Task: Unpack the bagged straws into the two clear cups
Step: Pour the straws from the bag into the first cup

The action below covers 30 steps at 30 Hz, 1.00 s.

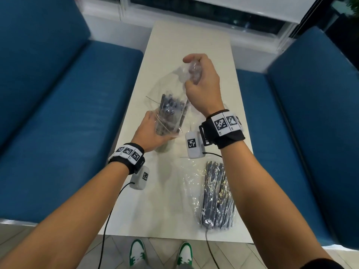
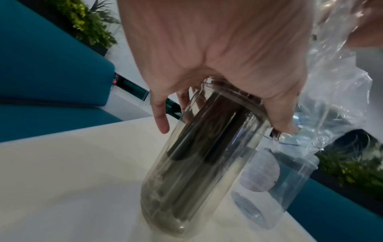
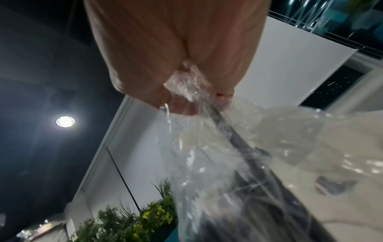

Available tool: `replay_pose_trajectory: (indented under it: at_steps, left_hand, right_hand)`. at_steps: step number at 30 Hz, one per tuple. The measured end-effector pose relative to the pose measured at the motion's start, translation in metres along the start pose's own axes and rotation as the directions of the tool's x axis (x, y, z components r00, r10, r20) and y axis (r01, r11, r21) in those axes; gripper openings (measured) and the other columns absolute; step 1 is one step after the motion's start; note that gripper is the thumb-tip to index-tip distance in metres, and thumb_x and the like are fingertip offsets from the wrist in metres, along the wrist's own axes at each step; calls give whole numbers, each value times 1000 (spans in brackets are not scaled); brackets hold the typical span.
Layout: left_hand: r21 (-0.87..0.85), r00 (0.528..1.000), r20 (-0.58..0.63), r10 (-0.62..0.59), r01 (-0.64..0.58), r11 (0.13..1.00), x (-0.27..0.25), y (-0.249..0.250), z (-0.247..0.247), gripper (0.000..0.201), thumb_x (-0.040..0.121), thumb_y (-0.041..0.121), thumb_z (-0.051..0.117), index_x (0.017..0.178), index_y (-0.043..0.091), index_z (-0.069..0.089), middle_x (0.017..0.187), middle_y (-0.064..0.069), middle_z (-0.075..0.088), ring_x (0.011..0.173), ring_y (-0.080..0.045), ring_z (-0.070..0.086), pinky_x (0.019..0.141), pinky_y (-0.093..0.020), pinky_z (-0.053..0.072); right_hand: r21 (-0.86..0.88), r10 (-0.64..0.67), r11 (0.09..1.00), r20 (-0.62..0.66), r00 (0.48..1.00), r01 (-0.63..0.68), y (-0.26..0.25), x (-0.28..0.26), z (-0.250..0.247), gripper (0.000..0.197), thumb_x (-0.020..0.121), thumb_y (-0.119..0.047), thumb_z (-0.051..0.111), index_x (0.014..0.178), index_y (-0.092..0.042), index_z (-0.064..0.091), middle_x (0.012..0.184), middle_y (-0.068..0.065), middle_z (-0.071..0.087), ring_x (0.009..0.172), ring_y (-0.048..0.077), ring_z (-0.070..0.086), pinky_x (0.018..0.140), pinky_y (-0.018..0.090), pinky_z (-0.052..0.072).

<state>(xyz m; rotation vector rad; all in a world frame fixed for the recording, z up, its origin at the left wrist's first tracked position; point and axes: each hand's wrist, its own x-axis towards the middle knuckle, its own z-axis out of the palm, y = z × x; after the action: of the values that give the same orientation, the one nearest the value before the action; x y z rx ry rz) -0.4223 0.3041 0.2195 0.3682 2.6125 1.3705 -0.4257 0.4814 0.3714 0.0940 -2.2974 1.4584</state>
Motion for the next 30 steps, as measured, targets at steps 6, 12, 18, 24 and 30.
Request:
replay_pose_trajectory:
  at_steps: [6, 12, 18, 24, 30]
  left_hand:
    - [-4, 998, -39, -42, 42, 999, 0, 1, 2, 99, 71, 59, 94, 150, 25, 45, 136, 8, 49, 126, -16, 59, 112, -47, 53]
    - [-14, 995, -68, -71, 71, 997, -2, 4, 4, 105, 63, 76, 89, 146, 30, 46, 139, 8, 54, 126, -17, 61, 108, -48, 54]
    - [45, 991, -110, -69, 75, 996, -1, 8, 8, 92, 65, 92, 75, 132, 33, 54, 125, 10, 54, 115, -17, 66, 98, -49, 59]
    - [-42, 986, -159, -50, 43, 998, -6, 8, 8, 71, 73, 84, 74, 124, 37, 60, 121, 5, 59, 107, -19, 67, 98, -50, 60]
    - [-147, 994, -69, -87, 76, 986, -2, 2, 7, 94, 57, 82, 90, 134, 43, 53, 129, 10, 64, 114, -15, 72, 101, -44, 61]
  right_hand:
    - [0, -135, 991, -124, 983, 136, -16, 10, -7, 47, 78, 14, 47, 109, -18, 60, 118, 9, 64, 100, 15, 64, 72, 14, 48]
    - [41, -142, 987, -242, 960, 156, -4, 3, -7, 44, 76, 16, 43, 102, -16, 58, 107, 10, 64, 87, 18, 59, 68, 20, 45]
    - [73, -142, 982, -321, 936, 174, 4, -6, -4, 37, 78, 18, 45, 97, -12, 54, 97, 6, 57, 86, 14, 56, 68, 33, 49]
    - [91, -136, 980, -355, 925, 179, 5, -9, -2, 39, 76, 21, 44, 91, -14, 51, 91, 7, 52, 80, 13, 51, 66, 25, 45]
    - [-97, -86, 992, 8, 996, 86, 21, -20, 14, 48, 75, 17, 44, 91, -27, 53, 101, 15, 63, 88, 20, 61, 72, 25, 51]
